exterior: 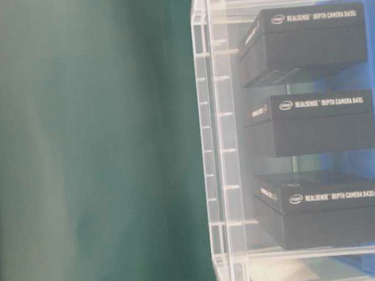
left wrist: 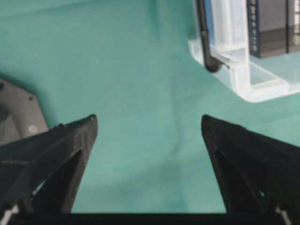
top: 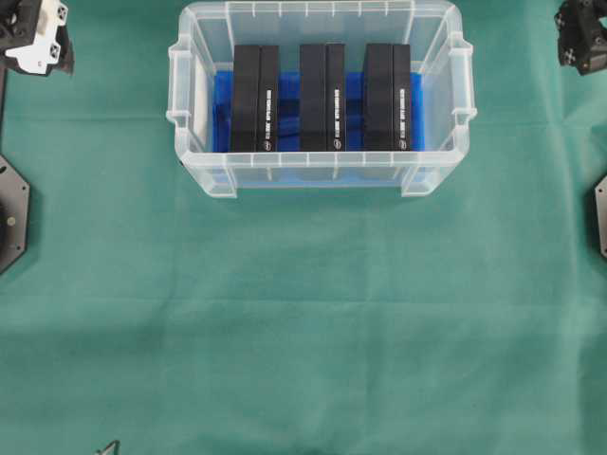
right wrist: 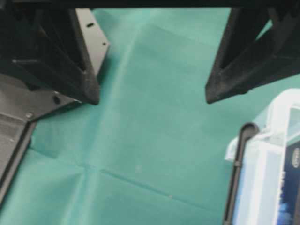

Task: Take the box out of the case with both arms.
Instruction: 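Move both open grippers above the case toward the black boxes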

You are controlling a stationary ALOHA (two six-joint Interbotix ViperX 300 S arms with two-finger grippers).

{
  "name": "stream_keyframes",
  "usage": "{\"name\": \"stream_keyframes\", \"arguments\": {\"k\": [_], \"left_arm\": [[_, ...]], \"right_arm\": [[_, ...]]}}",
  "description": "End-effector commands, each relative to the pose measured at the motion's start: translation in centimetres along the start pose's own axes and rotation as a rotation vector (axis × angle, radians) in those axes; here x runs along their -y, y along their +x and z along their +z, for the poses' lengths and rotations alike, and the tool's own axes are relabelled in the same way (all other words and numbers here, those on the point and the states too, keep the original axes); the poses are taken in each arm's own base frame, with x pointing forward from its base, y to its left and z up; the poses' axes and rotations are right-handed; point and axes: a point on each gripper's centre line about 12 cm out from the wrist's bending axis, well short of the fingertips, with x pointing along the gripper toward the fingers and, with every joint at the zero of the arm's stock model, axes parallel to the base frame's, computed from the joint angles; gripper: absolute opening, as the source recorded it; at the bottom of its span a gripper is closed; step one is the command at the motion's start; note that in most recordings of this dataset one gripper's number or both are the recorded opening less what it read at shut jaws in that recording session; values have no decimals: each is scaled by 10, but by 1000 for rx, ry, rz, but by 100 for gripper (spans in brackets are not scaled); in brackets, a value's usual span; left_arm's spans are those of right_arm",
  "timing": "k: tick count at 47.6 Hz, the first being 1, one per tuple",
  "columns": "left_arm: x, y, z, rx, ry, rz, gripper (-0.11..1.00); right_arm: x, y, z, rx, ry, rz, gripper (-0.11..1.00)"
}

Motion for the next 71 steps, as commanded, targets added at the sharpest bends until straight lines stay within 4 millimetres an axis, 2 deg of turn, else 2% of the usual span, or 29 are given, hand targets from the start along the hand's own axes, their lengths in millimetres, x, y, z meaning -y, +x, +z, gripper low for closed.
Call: {"name": "stream_keyframes", "arguments": {"k": [1, 18, 31, 45, 53, 71], "left_arm": [[-1, -5, -1, 2, 4, -3, 86], [0, -3, -2, -6, 5, 5, 86], [8, 2, 1, -35, -98, 69, 86], [49, 18, 6, -63, -76, 105, 86], [73, 26, 14, -59, -88, 119, 86], [121, 46, 33, -55, -78, 126, 86]], "right_arm": [[-1, -4, 1, 14, 14, 17, 97], [-3, -1, 1, 5, 39, 8, 97], [-21, 6, 3, -21, 67, 10, 97], [-59, 21, 9, -38, 61, 1, 97], [-85, 26, 16, -30, 51, 28, 97], [-130, 36, 29, -16, 31, 72, 97]]}}
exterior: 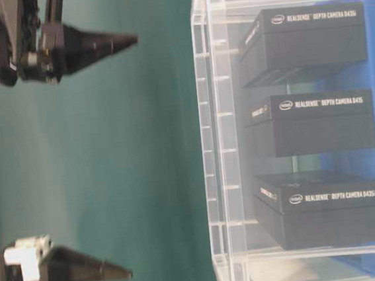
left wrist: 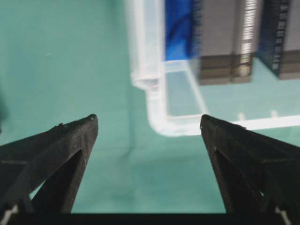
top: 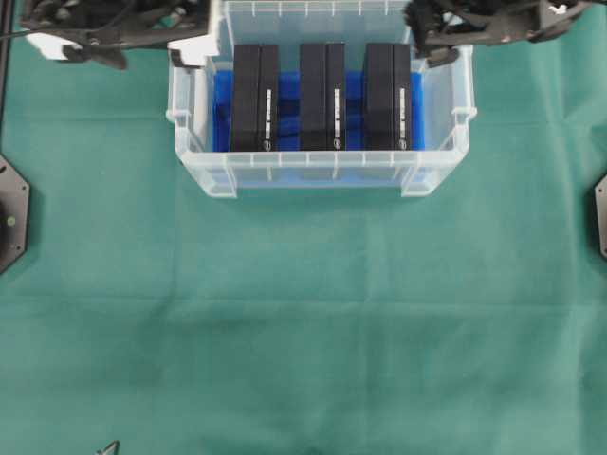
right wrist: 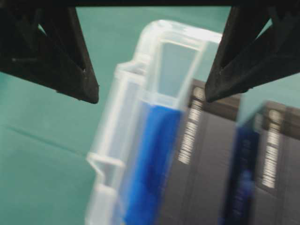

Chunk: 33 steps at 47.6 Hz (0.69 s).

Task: Take the box out of the case with both arms.
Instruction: 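Move both open grippers above the case toward the black boxes, then align left gripper over left box, right gripper over right box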

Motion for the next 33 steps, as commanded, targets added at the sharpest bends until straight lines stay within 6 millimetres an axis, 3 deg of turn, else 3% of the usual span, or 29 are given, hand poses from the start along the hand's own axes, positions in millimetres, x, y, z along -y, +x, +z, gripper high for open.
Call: {"name": "stream_keyframes", "arguments": {"k": [1, 14, 33], "left_arm": [[10, -9, 4, 19, 4, -29, 86], [43, 2, 11, 41, 23, -48, 86], [71, 7, 21, 99, 37, -55, 86]], "right_arm": [[-13, -9, 3, 20, 2, 52, 97], [-37, 3, 6, 18, -17, 60, 97], [-49, 11, 11, 22, -18, 68, 97]]}}
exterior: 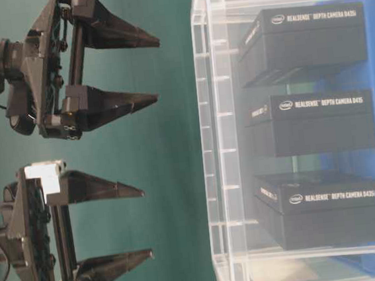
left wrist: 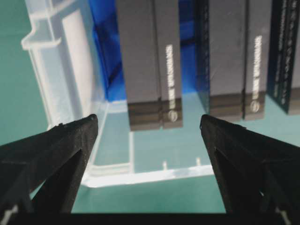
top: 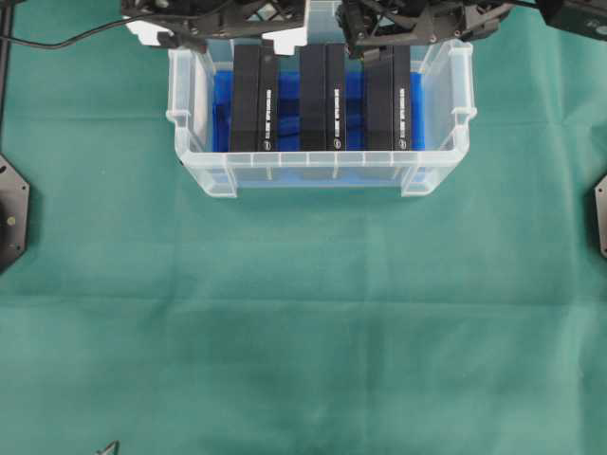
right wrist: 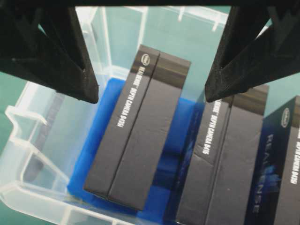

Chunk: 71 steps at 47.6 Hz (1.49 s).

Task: Take the box out of the case with both arms.
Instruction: 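Align left gripper over left box, right gripper over right box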

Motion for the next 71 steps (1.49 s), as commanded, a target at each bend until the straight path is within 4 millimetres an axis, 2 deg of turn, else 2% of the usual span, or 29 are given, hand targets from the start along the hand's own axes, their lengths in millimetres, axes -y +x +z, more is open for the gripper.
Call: {"name": "stream_keyframes", "arguments": {"k": [1, 16, 71], "left_arm": [[5, -15, 3, 29, 1, -45, 86], [10, -11, 4, 36, 6, -59, 86], [10, -9, 3, 36, 13, -58, 86]], "right_arm": [[-4, -13, 2, 18, 5, 42, 97], [-4, -12, 2, 16, 14, 40, 97], [-4, -12, 3, 23, 11, 39, 97]]}}
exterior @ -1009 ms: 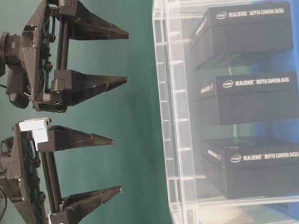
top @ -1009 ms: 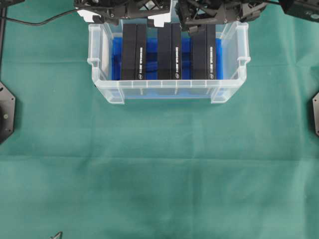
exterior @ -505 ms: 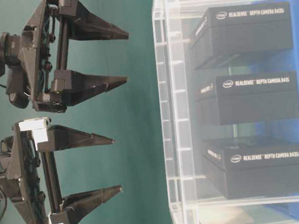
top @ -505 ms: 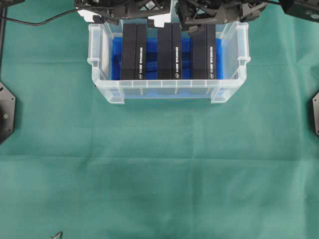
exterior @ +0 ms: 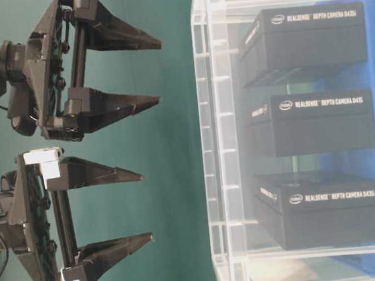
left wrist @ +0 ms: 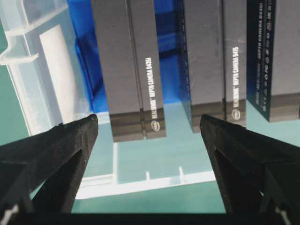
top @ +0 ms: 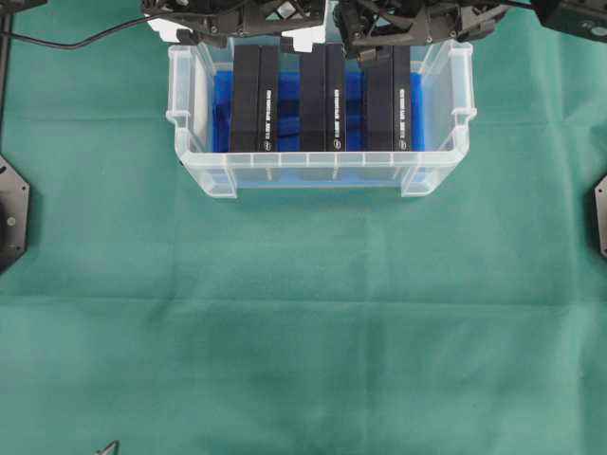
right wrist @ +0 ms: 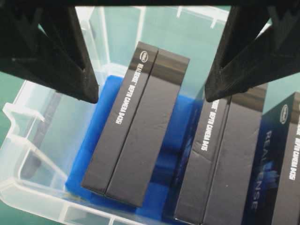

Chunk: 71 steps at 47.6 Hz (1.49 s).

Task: Take the box out of the case with both arms.
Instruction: 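Align left gripper over left box, right gripper over right box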

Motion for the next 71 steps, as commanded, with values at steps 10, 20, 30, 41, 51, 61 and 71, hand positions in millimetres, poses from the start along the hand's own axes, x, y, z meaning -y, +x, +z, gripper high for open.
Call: {"name": "stream_keyframes", "arguments": {"k": [10, 20, 30, 41, 51, 61, 71], "left_arm": [[0, -11, 2, 16, -1, -28, 86], [0, -11, 0, 15, 2, -29, 86], [0, -11, 0, 15, 2, -29, 86], [-2, -10, -1, 13, 3, -23, 86], [-2, -5, -1, 12, 2, -19, 86], [-2, 10, -4, 11, 7, -22, 86], [-6, 32, -8, 3, 9, -2, 86]], "right_arm": [[-3, -13, 2, 21, 4, 40, 97], [-3, -13, 2, 21, 4, 40, 97], [-3, -13, 2, 21, 4, 40, 97], [-3, -12, 1, 19, 4, 35, 97], [-1, -10, 1, 18, 2, 27, 97], [1, 0, -1, 16, 1, 20, 97], [1, 22, -4, 7, -5, 9, 97]]}}
